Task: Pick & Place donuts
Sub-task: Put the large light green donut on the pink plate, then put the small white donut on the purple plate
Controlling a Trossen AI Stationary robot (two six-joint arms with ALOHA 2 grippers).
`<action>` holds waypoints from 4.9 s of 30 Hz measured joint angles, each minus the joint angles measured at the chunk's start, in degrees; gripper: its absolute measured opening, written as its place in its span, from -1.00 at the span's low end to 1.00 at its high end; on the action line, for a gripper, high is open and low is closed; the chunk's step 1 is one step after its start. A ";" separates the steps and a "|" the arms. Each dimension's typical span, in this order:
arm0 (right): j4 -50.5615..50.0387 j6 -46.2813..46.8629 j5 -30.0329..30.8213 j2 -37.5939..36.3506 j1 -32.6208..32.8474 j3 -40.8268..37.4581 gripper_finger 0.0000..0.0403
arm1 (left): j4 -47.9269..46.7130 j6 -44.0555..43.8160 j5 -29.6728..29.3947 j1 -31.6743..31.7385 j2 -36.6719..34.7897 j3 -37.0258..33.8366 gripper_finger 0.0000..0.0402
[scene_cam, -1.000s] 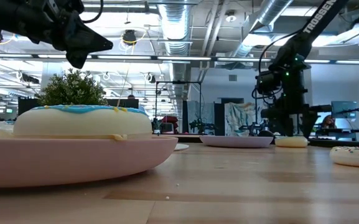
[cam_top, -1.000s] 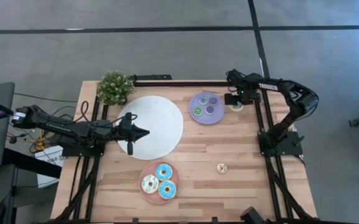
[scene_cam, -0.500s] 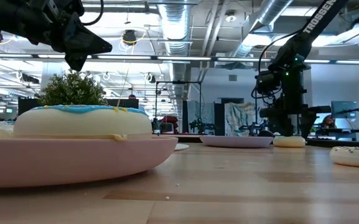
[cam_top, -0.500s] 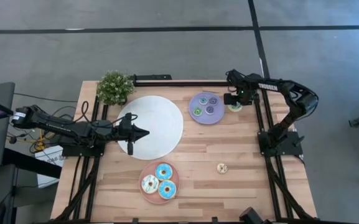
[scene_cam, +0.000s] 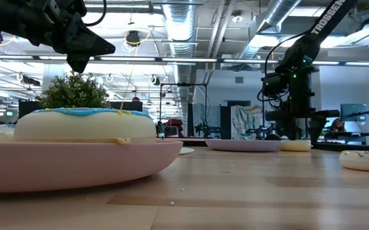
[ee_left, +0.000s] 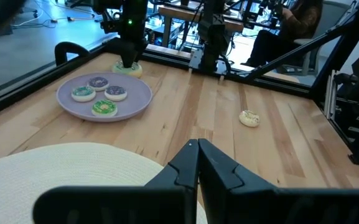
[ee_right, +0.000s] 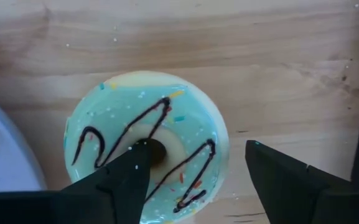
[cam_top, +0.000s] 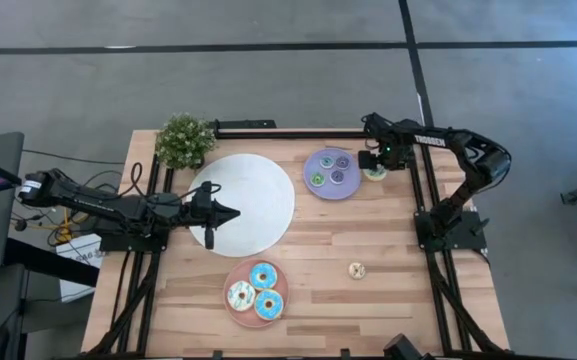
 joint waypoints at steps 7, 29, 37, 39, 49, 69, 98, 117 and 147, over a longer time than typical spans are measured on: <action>-0.83 -1.36 -2.43 0.00 -0.09 0.00 0.19 | 0.00 0.02 0.00 0.00 0.00 0.00 -1.00; -1.42 -2.43 -3.43 0.00 0.29 0.00 -0.34 | 0.24 -0.43 2.80 -0.02 0.00 0.00 -1.00; -2.61 -3.53 -3.41 0.00 1.33 0.00 -0.34 | 0.20 -0.20 2.62 -0.02 0.00 0.00 -1.00; -2.71 -3.55 -3.39 0.00 1.82 0.00 -0.35 | 0.20 -0.17 2.60 -0.02 0.00 0.00 -1.00; -5.70 -3.53 -3.41 -6.92 4.16 0.00 -0.40 | 0.18 -0.15 2.45 -0.02 0.00 0.00 -1.00; -7.29 21.60 -3.37 -28.98 34.29 0.02 -0.41 | 0.17 1.13 2.47 -0.02 0.00 0.00 -1.00; 11.98 29.69 -2.64 26.36 70.30 49.70 -0.41 | -5.19 8.00 5.81 0.00 -3.37 0.00 -1.00; -2.75 26.48 -10.85 42.97 69.75 70.79 -0.41 | -11.39 7.96 5.90 -0.02 -14.36 0.00 -1.00; -9.68 14.54 -11.77 32.49 67.21 70.71 0.13 | -15.62 7.99 2.61 -0.04 -14.88 0.00 -1.00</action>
